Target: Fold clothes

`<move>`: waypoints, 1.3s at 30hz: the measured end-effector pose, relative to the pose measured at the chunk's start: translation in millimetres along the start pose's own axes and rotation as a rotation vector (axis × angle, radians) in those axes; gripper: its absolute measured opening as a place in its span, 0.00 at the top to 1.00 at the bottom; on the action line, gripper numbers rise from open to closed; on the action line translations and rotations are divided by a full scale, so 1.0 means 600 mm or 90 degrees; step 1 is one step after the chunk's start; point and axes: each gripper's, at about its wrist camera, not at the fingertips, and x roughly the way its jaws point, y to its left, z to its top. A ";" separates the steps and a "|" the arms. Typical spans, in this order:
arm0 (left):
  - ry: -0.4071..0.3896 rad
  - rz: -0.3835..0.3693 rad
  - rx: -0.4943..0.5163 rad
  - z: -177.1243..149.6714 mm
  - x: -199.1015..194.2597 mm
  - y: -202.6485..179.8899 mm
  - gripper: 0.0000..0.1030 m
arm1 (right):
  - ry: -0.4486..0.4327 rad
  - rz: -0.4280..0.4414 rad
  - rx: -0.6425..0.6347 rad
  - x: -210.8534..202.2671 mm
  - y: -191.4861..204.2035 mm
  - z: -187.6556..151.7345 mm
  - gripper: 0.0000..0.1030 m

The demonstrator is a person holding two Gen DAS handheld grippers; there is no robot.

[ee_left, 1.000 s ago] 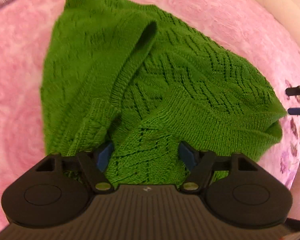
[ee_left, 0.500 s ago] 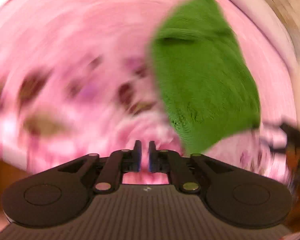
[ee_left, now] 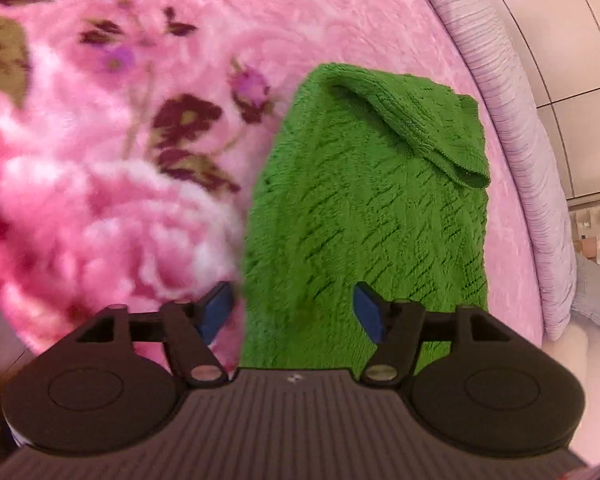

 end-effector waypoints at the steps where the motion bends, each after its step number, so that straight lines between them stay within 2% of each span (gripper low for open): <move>1: 0.007 -0.015 -0.004 0.001 0.006 -0.002 0.38 | 0.001 0.010 0.001 0.006 0.000 0.000 0.34; 4: 0.035 -0.068 -0.016 0.007 0.029 -0.010 0.38 | 0.001 0.048 0.006 0.022 0.001 0.002 0.35; 7: 0.065 -0.084 -0.025 0.018 0.058 -0.008 0.42 | 0.007 0.100 0.020 0.045 0.006 0.005 0.40; 8: 0.072 -0.089 -0.034 0.022 0.067 -0.005 0.42 | 0.015 0.108 0.025 0.058 0.011 0.003 0.40; 10: 0.086 -0.100 -0.053 0.030 0.078 0.000 0.48 | 0.015 0.107 0.009 0.075 0.026 -0.001 0.42; 11: 0.098 -0.092 -0.041 0.034 0.080 -0.002 0.64 | 0.013 0.102 -0.002 0.080 0.036 -0.002 0.46; 12: 0.109 -0.085 -0.029 0.039 0.081 -0.005 0.82 | 0.012 0.091 -0.010 0.084 0.044 -0.003 0.69; 13: 0.117 -0.083 -0.017 0.043 0.081 -0.008 0.82 | 0.016 0.080 -0.009 0.088 0.048 -0.004 0.83; 16: 0.134 -0.086 0.031 0.053 0.075 -0.027 0.85 | -0.004 0.082 0.001 0.076 0.056 -0.007 0.85; 21: 0.143 -0.109 0.138 0.051 0.053 -0.075 0.87 | -0.076 0.084 -0.049 0.005 0.091 -0.003 0.88; 24: 0.174 -0.112 0.148 0.031 0.065 -0.084 0.88 | -0.110 0.080 -0.073 -0.033 0.100 -0.001 0.89; 26: 0.189 -0.135 0.135 0.017 0.067 -0.095 0.89 | -0.117 0.080 -0.068 -0.052 0.096 0.000 0.89; 29: 0.198 -0.197 0.110 0.003 0.046 -0.125 0.89 | -0.123 0.104 -0.039 -0.096 0.085 -0.006 0.89; 32: 0.193 -0.275 0.144 0.008 -0.002 -0.188 0.90 | -0.138 0.130 -0.033 -0.161 0.092 -0.019 0.89; 35: 0.175 -0.354 0.205 0.034 -0.071 -0.272 0.90 | -0.192 0.183 -0.060 -0.263 0.140 -0.022 0.88; 39: 0.129 -0.473 0.281 0.071 -0.179 -0.384 0.90 | -0.296 0.256 -0.152 -0.412 0.241 -0.019 0.88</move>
